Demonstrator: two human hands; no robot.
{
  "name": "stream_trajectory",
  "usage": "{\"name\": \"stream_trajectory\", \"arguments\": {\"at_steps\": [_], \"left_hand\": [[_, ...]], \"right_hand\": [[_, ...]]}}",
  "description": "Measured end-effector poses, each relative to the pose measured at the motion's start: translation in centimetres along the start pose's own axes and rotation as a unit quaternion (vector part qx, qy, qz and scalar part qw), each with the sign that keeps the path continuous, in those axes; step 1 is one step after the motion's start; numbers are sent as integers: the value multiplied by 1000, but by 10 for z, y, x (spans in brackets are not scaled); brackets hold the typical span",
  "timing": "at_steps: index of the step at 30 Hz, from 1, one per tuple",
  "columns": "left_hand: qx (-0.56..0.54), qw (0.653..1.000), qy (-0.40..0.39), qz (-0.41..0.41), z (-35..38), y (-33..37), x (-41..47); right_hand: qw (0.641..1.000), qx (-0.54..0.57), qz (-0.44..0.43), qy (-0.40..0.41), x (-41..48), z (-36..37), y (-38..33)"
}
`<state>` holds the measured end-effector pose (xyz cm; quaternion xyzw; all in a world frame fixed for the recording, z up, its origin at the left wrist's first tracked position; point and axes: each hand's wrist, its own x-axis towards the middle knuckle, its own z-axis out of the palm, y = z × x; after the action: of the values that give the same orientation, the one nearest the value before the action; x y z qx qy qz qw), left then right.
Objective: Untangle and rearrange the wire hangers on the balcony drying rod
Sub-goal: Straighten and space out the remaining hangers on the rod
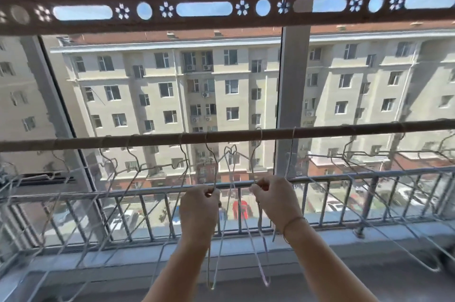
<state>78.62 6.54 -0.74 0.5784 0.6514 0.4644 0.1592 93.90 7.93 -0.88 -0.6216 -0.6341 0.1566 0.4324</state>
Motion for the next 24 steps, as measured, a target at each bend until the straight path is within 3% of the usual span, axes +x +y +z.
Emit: {"name": "stream_trajectory", "arguments": {"at_steps": [5,8,11,16,19,24], "left_hand": [[-32,999,-13,14,-11,-7,3],[-11,998,17,57,-25,-10,4],[-24,994,71,73,-48,-19,7],[42,982,176,46,-93,-57,26],[77,985,156,-3,-109,-76,37],[57,992,111,2,-118,-87,43]], "right_hand": [[999,-26,3,20,1,5,-7],[996,-41,5,76,-3,4,-18],[987,-36,-63,141,-15,8,-44],[991,16,-127,47,-28,49,-94],[994,-6,-101,29,-23,79,-105],[999,-34,-26,-9,-15,104,-102]]}}
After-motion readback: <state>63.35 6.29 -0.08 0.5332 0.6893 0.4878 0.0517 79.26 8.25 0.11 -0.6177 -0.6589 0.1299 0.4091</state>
